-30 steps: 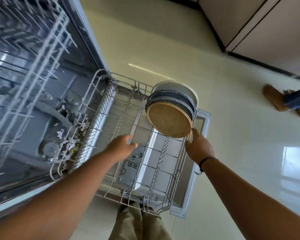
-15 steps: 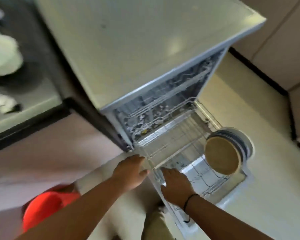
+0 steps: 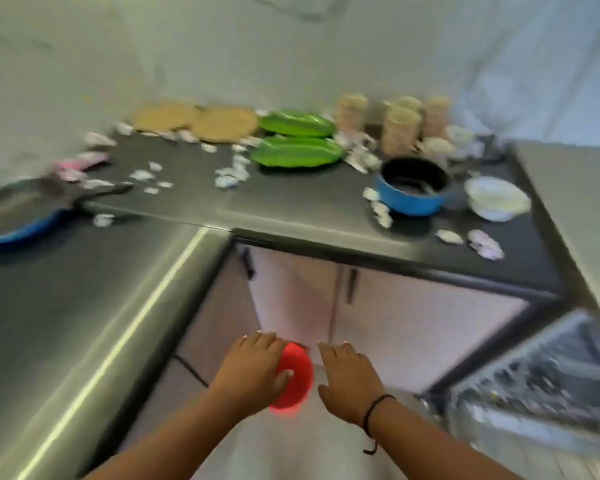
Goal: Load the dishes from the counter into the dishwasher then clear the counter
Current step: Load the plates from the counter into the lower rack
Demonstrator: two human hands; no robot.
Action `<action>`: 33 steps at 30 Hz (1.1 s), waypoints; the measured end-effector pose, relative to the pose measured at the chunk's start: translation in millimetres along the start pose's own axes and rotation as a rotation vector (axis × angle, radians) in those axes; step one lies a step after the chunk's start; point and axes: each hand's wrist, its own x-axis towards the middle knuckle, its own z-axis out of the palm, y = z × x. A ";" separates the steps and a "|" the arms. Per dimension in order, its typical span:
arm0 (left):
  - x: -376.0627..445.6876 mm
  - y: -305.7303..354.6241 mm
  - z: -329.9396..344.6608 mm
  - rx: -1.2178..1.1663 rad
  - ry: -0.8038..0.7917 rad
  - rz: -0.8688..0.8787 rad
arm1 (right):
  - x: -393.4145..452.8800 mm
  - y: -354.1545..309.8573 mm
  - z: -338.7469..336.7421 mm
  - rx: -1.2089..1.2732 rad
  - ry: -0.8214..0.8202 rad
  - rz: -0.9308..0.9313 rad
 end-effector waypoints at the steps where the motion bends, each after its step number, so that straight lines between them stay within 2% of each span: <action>1: -11.3 -25.4 -17.7 -0.010 0.052 -0.049 | 18.8 -29.4 -14.6 -0.001 0.029 -0.057; 6: -39.8 -105.7 -87.8 -0.115 0.266 -0.237 | 86.2 -136.7 -92.0 -0.075 0.168 -0.274; 9: -38.9 -143.7 -108.1 -0.155 0.397 -0.329 | 123.0 -173.7 -131.6 0.005 0.205 -0.308; 14: -6.3 -189.6 -136.6 -0.117 0.454 -0.371 | 195.0 -201.5 -179.3 0.084 0.277 -0.315; 20: 96.7 -223.7 -178.1 -0.129 0.456 -0.370 | 291.0 -178.2 -225.9 0.096 0.284 -0.300; 26: 225.0 -254.3 -222.7 -0.139 0.375 -0.420 | 391.1 -126.0 -284.7 0.106 0.245 -0.255; 33: 338.4 -309.6 -251.3 -0.199 0.288 -0.519 | 506.1 -81.1 -337.9 0.236 0.232 -0.095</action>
